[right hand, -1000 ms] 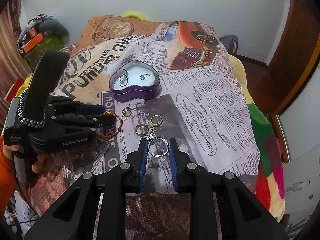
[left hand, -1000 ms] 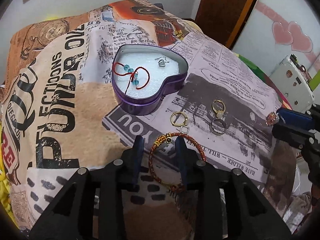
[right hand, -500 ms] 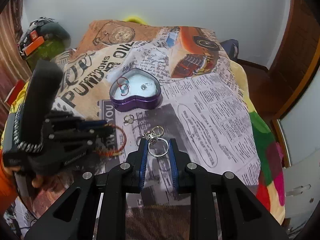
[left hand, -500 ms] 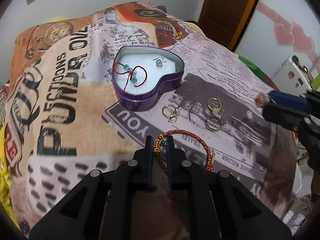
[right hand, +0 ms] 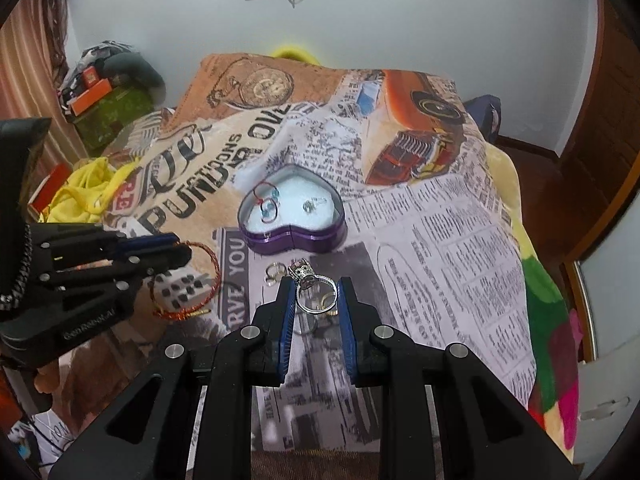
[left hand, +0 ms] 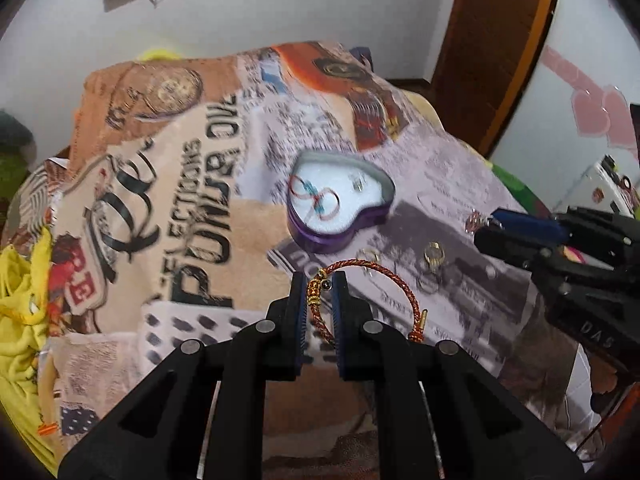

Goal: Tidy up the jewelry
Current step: 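Lift the braided bracelet with the left tool while the right tool lifts the key ring, then release the braided bracelet into the tin with the left tool while the right tool releases the key ring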

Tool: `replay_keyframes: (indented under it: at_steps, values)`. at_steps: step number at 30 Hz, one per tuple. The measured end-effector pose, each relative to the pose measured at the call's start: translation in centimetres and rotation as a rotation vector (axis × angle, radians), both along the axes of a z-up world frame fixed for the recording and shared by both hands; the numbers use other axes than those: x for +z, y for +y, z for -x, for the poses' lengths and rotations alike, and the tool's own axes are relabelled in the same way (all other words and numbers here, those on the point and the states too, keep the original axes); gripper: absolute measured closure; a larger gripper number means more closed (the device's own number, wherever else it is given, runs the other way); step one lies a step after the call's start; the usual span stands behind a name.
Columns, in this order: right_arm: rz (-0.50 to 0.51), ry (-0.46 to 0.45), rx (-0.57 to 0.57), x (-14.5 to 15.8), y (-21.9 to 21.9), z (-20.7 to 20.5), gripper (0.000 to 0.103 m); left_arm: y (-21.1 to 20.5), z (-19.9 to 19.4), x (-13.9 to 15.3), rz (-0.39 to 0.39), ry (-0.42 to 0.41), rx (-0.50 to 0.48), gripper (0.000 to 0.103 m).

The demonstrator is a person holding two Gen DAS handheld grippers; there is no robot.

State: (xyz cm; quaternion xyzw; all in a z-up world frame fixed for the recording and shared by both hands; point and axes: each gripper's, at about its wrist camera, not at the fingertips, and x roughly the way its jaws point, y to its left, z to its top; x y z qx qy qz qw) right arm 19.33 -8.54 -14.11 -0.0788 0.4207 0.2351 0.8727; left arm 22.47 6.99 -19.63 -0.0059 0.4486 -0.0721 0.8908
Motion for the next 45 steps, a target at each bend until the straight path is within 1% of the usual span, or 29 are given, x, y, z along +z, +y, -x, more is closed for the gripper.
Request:
replay_keyframes:
  at_steps: [7,11,16,25,31,39,45]
  values:
    - [-0.012,-0.042,0.023,1.3,0.5,-0.8,0.084,1.0,-0.6,2.2,0.041,-0.048,0.041,0.092]
    - [-0.014,-0.063,0.037,2.0,0.9,-1.4,0.084,1.2,-1.8,3.0,0.038,-0.069,0.059,0.092]
    - [-0.02,-0.077,0.057,2.2,1.3,-2.4,0.084,1.1,-3.6,3.1,0.027,-0.079,0.068,0.092]
    - [-0.026,-0.056,0.078,1.3,2.5,-5.7,0.084,0.9,-7.9,1.5,0.015,-0.075,0.057,0.092]
    - [-0.052,-0.016,0.092,0.5,3.1,-7.9,0.084,1.2,-10.2,-0.4,0.04,-0.031,0.04,0.092]
    - [-0.058,0.066,0.135,-1.1,3.8,-10.6,0.084,1.0,-11.4,-2.6,0.073,0.029,-0.006,0.092]
    - [-0.034,0.101,0.184,-2.2,5.1,-11.2,0.084,1.1,-11.6,-2.8,0.068,0.025,-0.009,0.093]
